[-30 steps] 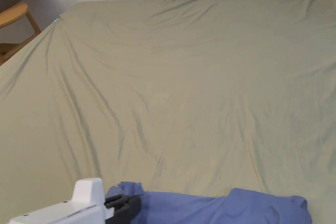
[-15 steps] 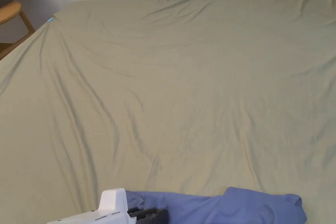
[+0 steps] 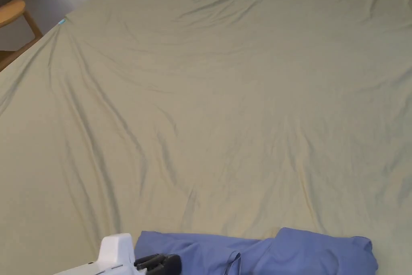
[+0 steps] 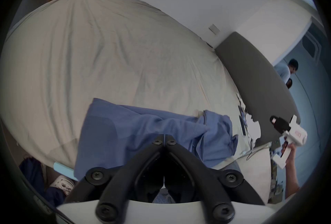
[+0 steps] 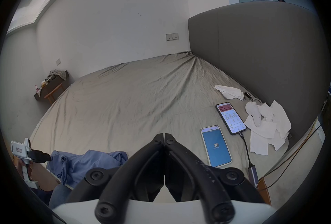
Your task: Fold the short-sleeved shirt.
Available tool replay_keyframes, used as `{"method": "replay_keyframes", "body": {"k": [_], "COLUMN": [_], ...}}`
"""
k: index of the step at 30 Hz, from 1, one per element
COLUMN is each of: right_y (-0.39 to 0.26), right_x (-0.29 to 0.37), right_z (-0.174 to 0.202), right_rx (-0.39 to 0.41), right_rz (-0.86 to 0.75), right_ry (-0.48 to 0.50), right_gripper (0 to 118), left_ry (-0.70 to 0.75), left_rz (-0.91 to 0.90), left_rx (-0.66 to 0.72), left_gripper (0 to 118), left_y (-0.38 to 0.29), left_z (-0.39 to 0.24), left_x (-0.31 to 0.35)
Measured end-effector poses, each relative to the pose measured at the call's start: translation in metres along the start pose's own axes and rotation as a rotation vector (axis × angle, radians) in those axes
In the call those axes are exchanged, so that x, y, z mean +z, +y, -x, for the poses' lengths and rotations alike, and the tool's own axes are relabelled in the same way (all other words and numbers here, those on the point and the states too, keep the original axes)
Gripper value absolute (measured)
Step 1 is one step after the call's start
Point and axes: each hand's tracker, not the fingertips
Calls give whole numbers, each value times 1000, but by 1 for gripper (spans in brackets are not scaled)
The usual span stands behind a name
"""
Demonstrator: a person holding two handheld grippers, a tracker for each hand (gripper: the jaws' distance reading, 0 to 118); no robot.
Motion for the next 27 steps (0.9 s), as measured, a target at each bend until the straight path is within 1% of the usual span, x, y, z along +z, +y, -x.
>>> {"method": "replay_keyframes", "body": {"k": [2, 5, 8, 9, 11, 13, 16, 19, 21, 23, 24, 27], "right_y": [0, 0, 0, 0, 2, 3, 3, 3, 3, 5, 5, 7], "right_x": [0, 1, 2, 3, 5, 6, 6, 6, 6, 7, 7, 7], "right_z": [-1, -1, -3, -4, -7, -9, -10, -9, -8, -8, -8, -7], "right_rx": [-7, -4, 2, 3, 3, 2, -2, -2, -11, -13, -13, -11], "right_rz": [2, 4, 10, 9, 8, 4, 3, 5, 3, -3, -6, -11], "right_ry": [6, 1, -5, -8, -16, -21, -26, -23, -16, -12, -12, -3], "right_gripper": [0, 0, 0, 0, 0, 0, 0, 0, 0, 0, 0, 0], "left_ry": [-15, -88, -67, -75, -152, -149, -237, -228, -229, -283, -288, -229], "left_rz": [21, 53, 119, 123, 130, 138, 196, 212, 181, 116, 91, 23], "left_rx": [10, 37, 2, -3, 31, 16, 3, -34, -34, 27, 37, 70], "left_gripper": [0, 0, 0, 0, 0, 0, 0, 0, 0, 0, 0, 0], "left_y": [0, -3, -8, -9, -11, -13, -18, -27, -26, -17, -11, 13], "left_z": [-2, -6, -19, -22, -27, -34, -48, -60, -61, -52, -46, -14], "left_x": [-17, -48, -76, -81, -90, -95, -104, -113, -105, -86, -75, -33]}}
